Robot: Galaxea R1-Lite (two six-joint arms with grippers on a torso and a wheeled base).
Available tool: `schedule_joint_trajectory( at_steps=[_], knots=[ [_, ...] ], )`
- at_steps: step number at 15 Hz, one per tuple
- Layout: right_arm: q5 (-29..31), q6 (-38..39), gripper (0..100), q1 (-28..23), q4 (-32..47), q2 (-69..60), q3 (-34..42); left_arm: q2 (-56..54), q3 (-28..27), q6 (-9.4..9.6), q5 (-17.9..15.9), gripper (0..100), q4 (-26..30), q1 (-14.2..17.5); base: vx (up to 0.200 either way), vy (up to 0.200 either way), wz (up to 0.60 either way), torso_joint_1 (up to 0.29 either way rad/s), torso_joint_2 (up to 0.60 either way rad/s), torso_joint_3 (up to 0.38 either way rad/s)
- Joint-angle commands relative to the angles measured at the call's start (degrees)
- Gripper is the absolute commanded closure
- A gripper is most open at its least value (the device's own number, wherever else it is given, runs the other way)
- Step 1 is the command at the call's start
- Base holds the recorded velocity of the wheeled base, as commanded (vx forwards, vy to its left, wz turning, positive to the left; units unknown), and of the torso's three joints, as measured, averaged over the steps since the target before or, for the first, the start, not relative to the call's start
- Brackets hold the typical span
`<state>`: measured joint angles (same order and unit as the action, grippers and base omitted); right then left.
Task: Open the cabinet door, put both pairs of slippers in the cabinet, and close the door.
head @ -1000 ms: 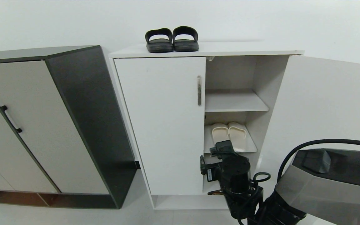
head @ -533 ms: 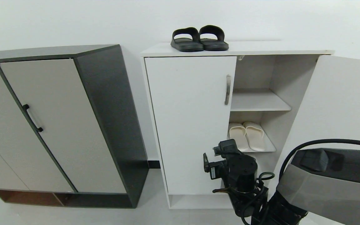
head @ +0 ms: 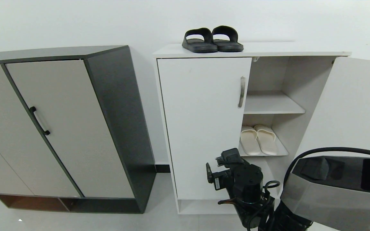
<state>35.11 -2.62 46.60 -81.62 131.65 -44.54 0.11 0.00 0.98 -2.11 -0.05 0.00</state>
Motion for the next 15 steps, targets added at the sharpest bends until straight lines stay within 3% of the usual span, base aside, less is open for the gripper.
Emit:
schedule_joint_trajectory(
  at_steps=[1,11,15],
  knots=[
    [0.0,0.0,0,0.1,0.1,0.2,0.1,0.0,0.0,-0.01,0.0,100,0.0,0.0,0.000,0.000,0.00,0.000,0.00,0.000],
    [0.0,-0.1,0,0.1,0.1,0.2,0.0,0.0,0.0,-0.01,0.0,100,0.0,0.0,0.000,0.000,0.00,0.000,-0.01,-0.009],
    [0.0,0.0,0,0.1,0.1,0.2,-0.1,0.0,0.0,-0.01,0.0,100,0.0,0.0,0.000,0.000,0.00,0.033,-0.31,-0.300]
  ],
)
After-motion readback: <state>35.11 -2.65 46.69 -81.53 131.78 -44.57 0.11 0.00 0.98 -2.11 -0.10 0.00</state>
